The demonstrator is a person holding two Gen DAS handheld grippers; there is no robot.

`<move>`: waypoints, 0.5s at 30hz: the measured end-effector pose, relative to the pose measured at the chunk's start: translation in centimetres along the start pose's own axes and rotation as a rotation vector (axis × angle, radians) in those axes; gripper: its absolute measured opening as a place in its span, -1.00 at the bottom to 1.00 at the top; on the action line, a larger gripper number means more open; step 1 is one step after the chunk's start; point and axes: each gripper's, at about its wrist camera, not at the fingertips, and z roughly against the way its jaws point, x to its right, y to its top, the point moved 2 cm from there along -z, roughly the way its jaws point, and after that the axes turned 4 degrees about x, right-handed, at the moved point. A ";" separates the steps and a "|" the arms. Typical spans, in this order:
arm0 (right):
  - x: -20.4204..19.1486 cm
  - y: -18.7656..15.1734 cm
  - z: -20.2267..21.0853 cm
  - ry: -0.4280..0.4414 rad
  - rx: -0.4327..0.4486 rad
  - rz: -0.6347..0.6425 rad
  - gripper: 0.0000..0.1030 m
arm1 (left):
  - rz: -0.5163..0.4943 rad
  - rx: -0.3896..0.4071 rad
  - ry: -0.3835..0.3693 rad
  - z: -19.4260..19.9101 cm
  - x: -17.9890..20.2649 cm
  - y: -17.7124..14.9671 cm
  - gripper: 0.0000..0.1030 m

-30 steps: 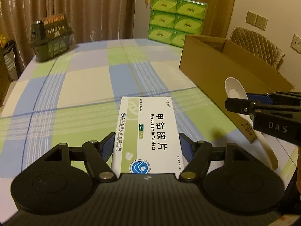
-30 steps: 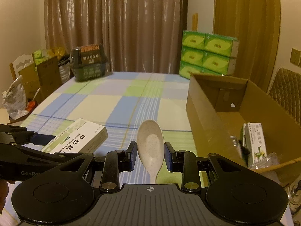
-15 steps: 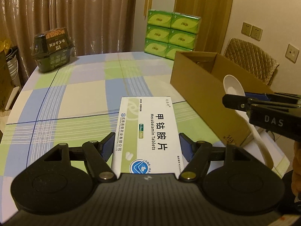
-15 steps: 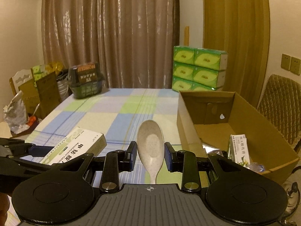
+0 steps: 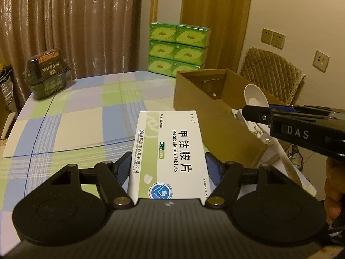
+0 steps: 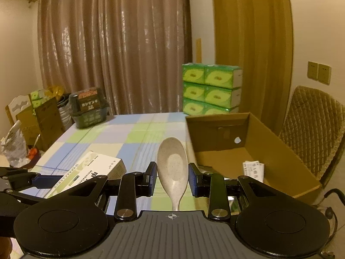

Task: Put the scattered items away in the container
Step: 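Carry the medicine box and spoon over the cardboard box with both tools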

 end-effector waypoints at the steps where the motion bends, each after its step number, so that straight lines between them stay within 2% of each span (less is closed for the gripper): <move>1: 0.4 0.1 0.1 -0.004 0.002 -0.005 -0.46 | -0.004 0.001 -0.004 0.0 0.4 0.2 0.29; 15: 6.1 1.1 1.5 -0.068 0.024 -0.049 -0.46 | -0.047 0.011 -0.059 -1.3 5.8 2.1 0.29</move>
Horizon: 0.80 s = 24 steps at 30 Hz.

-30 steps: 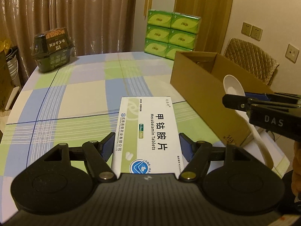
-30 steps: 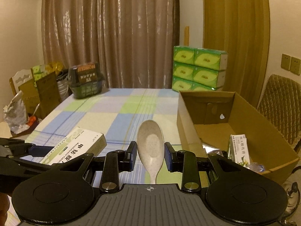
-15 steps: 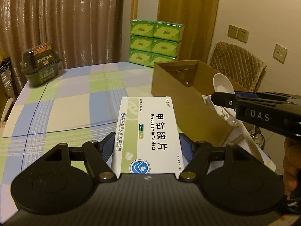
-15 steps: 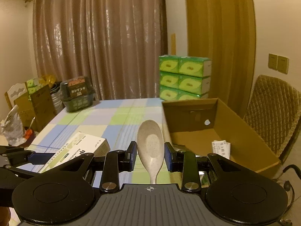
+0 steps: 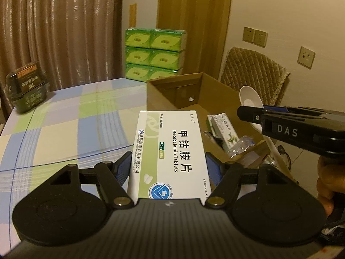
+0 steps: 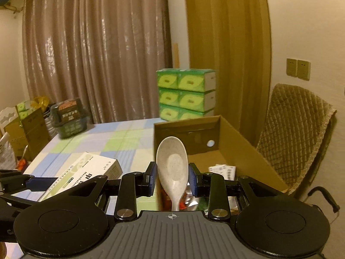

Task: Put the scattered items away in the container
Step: 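Carry the medicine box and spoon over the cardboard box with both tools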

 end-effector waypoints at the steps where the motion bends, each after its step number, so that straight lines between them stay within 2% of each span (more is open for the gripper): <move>1: 0.4 0.1 0.1 -0.005 0.002 -0.003 -0.46 | -0.002 0.002 -0.005 -0.2 0.4 0.2 0.29; 15: 5.7 1.4 -0.4 -0.052 0.011 -0.027 -0.46 | -0.024 0.002 -0.063 -2.8 4.8 2.2 0.29; 24: 7.8 1.5 -1.3 -0.063 0.001 -0.042 -0.46 | -0.014 -0.003 -0.086 -4.9 6.7 3.1 0.29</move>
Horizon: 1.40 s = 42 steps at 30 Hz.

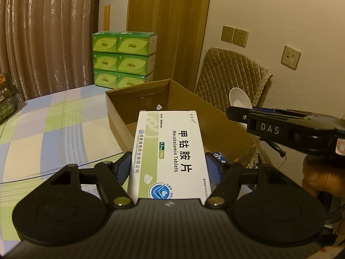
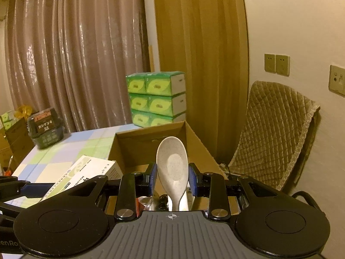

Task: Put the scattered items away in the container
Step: 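Carry the medicine box and spoon over the cardboard box with both tools, then open both tools to drop the medicine box and spoon into the box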

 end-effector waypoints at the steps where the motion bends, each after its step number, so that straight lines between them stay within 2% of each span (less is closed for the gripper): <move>1: 0.2 0.0 -0.1 -0.002 -0.001 -0.001 -0.46 | 0.000 -0.001 -0.004 -0.2 0.2 0.1 0.29; 14: 1.8 0.2 -1.5 -0.020 -0.011 -0.003 -0.46 | 0.016 -0.009 -0.018 -2.8 1.1 0.6 0.29; 41: 2.8 0.7 -5.2 -0.027 -0.033 0.013 -0.46 | 0.184 0.010 -0.038 -7.3 -0.2 1.9 0.29; 42: 2.8 0.7 -5.3 -0.028 -0.035 0.014 -0.46 | 0.190 0.010 -0.028 -7.5 -0.3 1.9 0.34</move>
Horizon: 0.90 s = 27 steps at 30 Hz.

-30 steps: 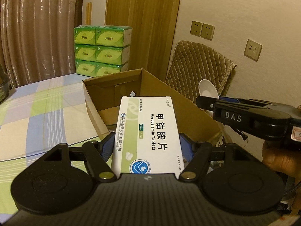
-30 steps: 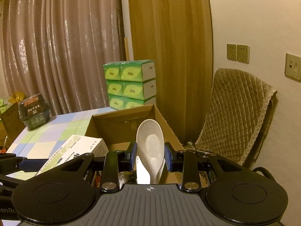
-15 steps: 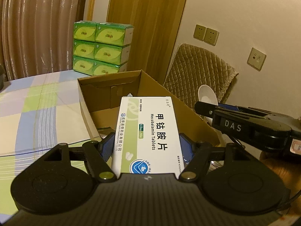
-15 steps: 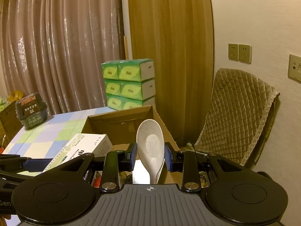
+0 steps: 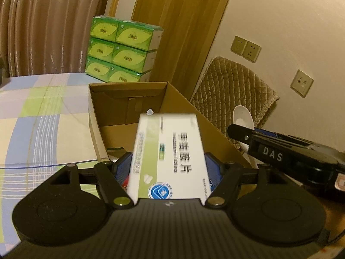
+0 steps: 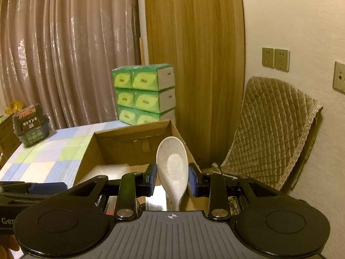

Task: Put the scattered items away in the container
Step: 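Open both tools to drop the medicine box and spoon into the box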

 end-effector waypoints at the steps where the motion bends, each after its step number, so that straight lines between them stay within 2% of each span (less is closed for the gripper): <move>1: 0.0 -0.1 -0.1 0.000 -0.003 0.000 -0.46 | 0.001 0.003 0.014 0.0 0.0 0.0 0.42; 10: -0.7 -0.6 -0.8 0.031 -0.023 -0.001 -0.46 | 0.026 0.015 0.073 1.0 -2.2 -0.7 0.44; 16: -2.2 -0.2 -1.3 0.100 -0.019 0.002 -0.43 | 0.033 0.016 0.098 1.9 -3.4 -1.1 0.54; 17: -2.5 -0.2 -1.3 0.100 -0.015 0.010 -0.34 | 0.035 0.016 0.103 2.0 -3.5 -1.2 0.55; 18: -2.6 -0.1 -1.2 0.101 -0.003 0.008 0.04 | 0.036 0.017 0.108 2.2 -3.7 -1.3 0.56; 19: -2.5 0.0 -1.1 0.103 0.010 0.001 0.26 | 0.035 0.020 0.112 2.4 -3.8 -1.4 0.57; 23: -2.5 -0.1 -0.6 0.098 0.010 -0.001 0.27 | 0.033 0.023 0.131 3.0 -4.3 -1.9 0.66; 27: -1.8 -0.9 0.6 0.065 0.000 -0.027 0.30 | 0.023 0.032 0.160 3.8 -4.6 -2.5 0.85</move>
